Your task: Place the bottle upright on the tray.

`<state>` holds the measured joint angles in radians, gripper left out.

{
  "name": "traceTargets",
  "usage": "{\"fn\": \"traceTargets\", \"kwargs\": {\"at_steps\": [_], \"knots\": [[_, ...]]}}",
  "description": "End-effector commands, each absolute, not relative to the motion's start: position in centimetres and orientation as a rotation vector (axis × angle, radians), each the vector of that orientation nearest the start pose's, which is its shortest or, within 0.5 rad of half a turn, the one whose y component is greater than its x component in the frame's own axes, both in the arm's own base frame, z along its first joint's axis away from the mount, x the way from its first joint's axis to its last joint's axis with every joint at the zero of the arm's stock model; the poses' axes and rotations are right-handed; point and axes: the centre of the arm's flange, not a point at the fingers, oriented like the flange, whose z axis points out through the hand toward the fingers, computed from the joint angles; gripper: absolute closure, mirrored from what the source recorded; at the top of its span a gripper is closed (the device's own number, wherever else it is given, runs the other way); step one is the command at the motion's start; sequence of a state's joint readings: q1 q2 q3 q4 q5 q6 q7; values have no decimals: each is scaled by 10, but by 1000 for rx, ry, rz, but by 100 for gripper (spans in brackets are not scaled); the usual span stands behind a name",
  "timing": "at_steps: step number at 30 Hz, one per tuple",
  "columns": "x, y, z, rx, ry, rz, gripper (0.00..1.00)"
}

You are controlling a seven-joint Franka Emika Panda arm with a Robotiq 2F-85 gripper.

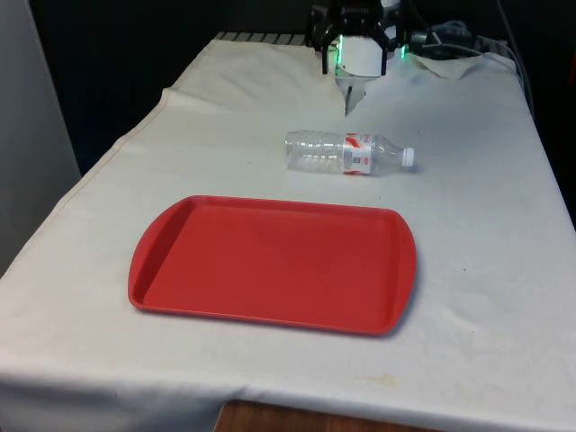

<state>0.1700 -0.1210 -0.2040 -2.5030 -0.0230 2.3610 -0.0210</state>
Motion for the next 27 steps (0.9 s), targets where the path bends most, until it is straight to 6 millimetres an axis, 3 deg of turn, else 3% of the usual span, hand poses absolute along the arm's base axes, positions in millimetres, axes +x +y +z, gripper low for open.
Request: {"fn": "traceTargets", "kwargs": {"at_steps": [1, 20, 27], "knots": [[454, -15, 321, -3132, -7, 31, 0], [448, -16, 280, -3147, 6, 45, 0], [448, -16, 274, -3155, -11, 36, 0]]}}
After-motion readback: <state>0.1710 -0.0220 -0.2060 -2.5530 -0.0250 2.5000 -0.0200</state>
